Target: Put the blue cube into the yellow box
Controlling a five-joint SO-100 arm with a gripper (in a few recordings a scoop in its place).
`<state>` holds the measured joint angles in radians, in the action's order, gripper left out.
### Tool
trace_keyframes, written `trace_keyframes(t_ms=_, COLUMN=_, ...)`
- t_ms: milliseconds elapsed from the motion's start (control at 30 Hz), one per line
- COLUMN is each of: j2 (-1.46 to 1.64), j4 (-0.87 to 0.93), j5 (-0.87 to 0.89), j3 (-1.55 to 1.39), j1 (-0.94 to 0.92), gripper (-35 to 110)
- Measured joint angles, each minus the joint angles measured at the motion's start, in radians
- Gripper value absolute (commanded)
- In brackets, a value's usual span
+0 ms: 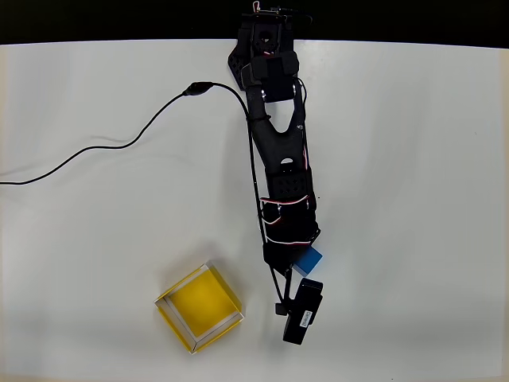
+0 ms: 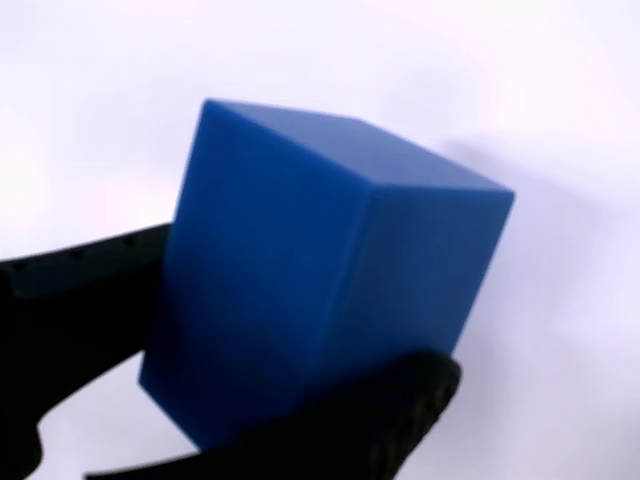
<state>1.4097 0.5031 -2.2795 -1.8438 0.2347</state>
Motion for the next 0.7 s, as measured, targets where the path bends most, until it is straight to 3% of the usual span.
trace_keyframes(t_ms=433, j2=0.143, j4=-0.158, j5=0.109, j3=0.055, j1=-0.060, gripper=19)
trace_keyframes(t_ms=700, j2=0.172, j4=-0.212, j5=0.117, j3=0.071, j1=-0.250, gripper=17)
